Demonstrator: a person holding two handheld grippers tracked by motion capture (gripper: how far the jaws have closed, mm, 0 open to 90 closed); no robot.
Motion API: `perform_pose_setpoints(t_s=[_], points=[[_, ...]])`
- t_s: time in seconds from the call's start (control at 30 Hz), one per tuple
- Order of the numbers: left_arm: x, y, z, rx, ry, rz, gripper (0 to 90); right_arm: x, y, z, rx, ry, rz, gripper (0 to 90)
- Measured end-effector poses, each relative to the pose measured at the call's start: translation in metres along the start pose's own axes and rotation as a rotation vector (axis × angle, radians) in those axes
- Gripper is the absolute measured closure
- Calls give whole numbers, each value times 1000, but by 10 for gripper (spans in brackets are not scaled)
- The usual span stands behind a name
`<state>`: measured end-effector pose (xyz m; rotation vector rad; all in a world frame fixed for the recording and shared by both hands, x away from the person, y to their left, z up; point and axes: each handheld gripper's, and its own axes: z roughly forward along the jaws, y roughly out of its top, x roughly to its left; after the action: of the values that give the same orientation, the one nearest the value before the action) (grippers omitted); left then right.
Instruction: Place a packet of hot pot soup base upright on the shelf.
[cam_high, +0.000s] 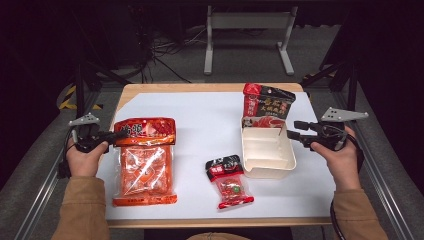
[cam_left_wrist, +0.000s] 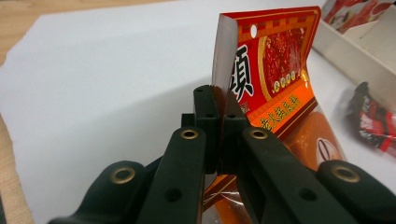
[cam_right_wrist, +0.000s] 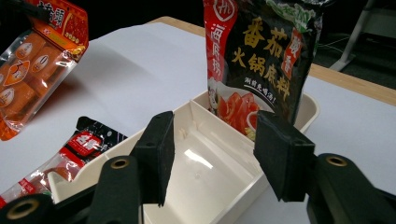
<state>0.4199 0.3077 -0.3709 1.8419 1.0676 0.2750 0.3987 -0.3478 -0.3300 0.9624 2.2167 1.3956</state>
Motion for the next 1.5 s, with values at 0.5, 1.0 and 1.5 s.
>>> perform_pose_setpoints(t_s=[0.5,1.0,1.5], points=[[-48,26,-32,-90,-54,122,899,14,13,-10,-54,83,8,589],[-89,40,-57,-177,-72,243,900,35,27,-15,-78,114,-42,570],[-124,51,-65,-249,-112,351,900,53,41,-9,-116,164,-79,543]])
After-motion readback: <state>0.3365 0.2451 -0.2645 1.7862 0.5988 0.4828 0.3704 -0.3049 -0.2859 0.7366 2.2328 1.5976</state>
